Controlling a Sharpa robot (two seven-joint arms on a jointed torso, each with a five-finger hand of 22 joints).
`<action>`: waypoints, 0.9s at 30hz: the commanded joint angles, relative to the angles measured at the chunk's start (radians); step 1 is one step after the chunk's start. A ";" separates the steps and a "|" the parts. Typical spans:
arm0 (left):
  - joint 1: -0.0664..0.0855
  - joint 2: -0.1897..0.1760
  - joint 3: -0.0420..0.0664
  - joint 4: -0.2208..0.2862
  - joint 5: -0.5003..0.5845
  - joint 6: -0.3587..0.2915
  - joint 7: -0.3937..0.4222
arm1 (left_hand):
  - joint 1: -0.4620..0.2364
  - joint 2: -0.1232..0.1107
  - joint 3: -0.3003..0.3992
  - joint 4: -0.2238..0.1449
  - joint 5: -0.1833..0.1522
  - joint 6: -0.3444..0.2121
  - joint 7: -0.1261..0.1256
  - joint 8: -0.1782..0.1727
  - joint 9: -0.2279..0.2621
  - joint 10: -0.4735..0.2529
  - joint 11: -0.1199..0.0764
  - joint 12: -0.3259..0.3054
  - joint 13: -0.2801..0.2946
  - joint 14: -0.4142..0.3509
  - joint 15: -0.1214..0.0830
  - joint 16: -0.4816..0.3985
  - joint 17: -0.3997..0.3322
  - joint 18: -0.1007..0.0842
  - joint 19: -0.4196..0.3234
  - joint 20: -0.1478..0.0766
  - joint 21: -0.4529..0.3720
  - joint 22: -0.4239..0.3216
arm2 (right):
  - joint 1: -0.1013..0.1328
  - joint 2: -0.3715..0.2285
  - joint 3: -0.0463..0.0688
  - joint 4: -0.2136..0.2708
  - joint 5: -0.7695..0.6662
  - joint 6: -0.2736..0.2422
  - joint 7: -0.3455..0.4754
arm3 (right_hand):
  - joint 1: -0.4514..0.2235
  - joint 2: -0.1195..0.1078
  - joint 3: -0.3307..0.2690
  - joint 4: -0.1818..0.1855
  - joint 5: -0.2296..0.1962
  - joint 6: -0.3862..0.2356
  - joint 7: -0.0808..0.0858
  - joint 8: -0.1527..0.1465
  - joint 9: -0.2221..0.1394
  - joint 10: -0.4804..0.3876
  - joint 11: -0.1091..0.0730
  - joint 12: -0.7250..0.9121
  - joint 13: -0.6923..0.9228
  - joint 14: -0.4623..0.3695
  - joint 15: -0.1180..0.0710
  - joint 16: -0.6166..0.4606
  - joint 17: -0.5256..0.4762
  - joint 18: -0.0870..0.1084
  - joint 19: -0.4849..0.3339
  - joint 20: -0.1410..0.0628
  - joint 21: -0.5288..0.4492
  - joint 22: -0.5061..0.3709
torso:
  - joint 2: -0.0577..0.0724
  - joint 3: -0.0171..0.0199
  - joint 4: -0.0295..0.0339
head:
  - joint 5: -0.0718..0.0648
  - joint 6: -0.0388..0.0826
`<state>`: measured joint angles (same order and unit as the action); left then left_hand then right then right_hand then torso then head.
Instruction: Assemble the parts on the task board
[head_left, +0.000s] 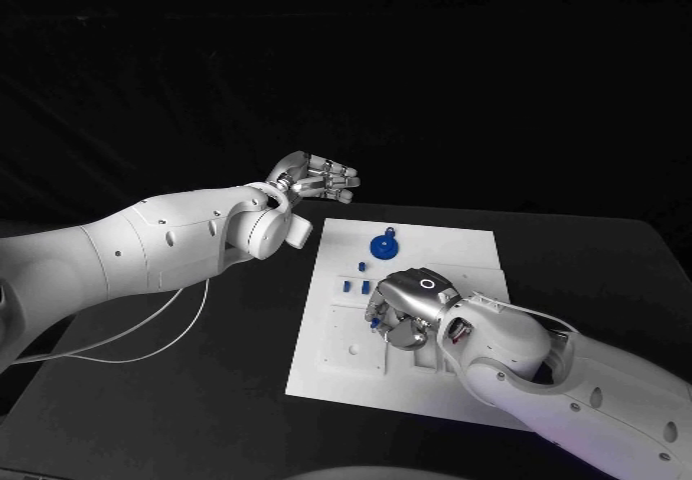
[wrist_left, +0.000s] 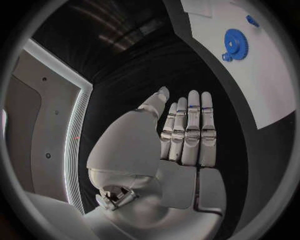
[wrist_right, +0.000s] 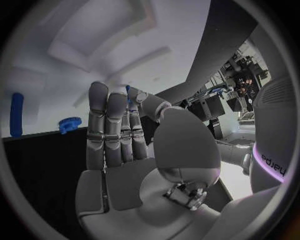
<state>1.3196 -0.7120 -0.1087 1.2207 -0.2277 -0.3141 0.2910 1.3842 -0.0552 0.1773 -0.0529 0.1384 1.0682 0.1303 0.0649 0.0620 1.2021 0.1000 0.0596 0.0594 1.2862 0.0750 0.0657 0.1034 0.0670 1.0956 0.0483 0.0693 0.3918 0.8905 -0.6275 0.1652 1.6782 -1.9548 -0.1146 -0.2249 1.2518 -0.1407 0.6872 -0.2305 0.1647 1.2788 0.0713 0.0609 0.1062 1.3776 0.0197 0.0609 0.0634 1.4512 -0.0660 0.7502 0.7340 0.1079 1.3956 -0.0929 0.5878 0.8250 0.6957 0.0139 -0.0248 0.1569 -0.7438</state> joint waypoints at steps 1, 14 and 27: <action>0.001 0.001 0.001 0.000 0.005 0.014 0.007 | 0.003 0.007 -0.003 -0.003 -0.005 -0.006 0.002 -0.002 0.001 -0.007 0.001 -0.001 0.000 -0.006 -0.002 -0.002 0.000 -0.015 0.001 0.006 0.005 -0.001 | -0.002 -0.002 0.000 0.005 -0.010 0.022 0.012 | -0.003 0.010 -0.002 -0.002 0.004 0.005 0.001 0.003 0.001 0.006 -0.002 0.001 0.001 0.000 -0.006 0.007 -0.001 0.016 0.008 -0.002 -0.003 0.001 | 0.000 0.0004 -0.0003 | 0.006 -0.003; 0.001 0.001 0.001 -0.003 0.005 0.018 0.005 | 0.003 0.008 -0.005 -0.001 -0.006 -0.006 0.002 -0.002 0.001 -0.008 0.001 -0.001 0.000 -0.007 -0.002 -0.002 0.000 -0.015 0.002 0.006 0.005 -0.008 | -0.005 -0.009 -0.001 0.016 -0.006 0.028 0.010 | -0.004 0.011 -0.004 -0.004 0.008 0.004 0.001 0.003 0.001 0.007 -0.002 0.002 0.001 -0.001 -0.006 0.006 -0.002 0.016 0.009 -0.002 -0.007 0.007 | 0.000 -0.0001 -0.0004 | 0.012 -0.009; 0.001 0.001 0.001 -0.005 0.005 0.019 0.004 | 0.003 0.008 -0.006 -0.001 -0.006 -0.006 0.002 -0.002 0.001 -0.009 0.001 -0.001 0.000 -0.008 -0.001 -0.002 0.000 -0.015 0.002 0.007 0.005 -0.013 | -0.006 -0.011 -0.001 0.019 -0.005 0.041 0.008 | -0.006 0.012 -0.006 -0.007 0.010 0.005 0.001 0.003 0.001 0.007 -0.002 0.001 0.001 -0.001 -0.006 0.007 -0.003 0.016 0.011 -0.002 -0.013 0.015 | 0.000 -0.0011 0.0002 | 0.013 -0.013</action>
<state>1.3196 -0.7122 -0.1088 1.2152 -0.2276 -0.3085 0.2898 1.3842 -0.0552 0.1773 -0.0529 0.1384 1.0682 0.1303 0.0649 0.0620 1.1985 0.1036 0.0596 0.0594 1.2862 0.0750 0.0657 0.1032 0.0670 1.0956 0.0483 0.0693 0.3791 0.8858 -0.6381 0.1648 1.6951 -1.9534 -0.0956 -0.2221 1.2474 -0.1366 0.6830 -0.2348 0.1705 1.2755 0.0709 0.0599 0.1068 1.3772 0.0198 0.0608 0.0640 1.4527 -0.0644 0.7542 0.7321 0.1077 1.4010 -0.0947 0.5779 0.8387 0.6954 0.0128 -0.0249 0.1702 -0.7559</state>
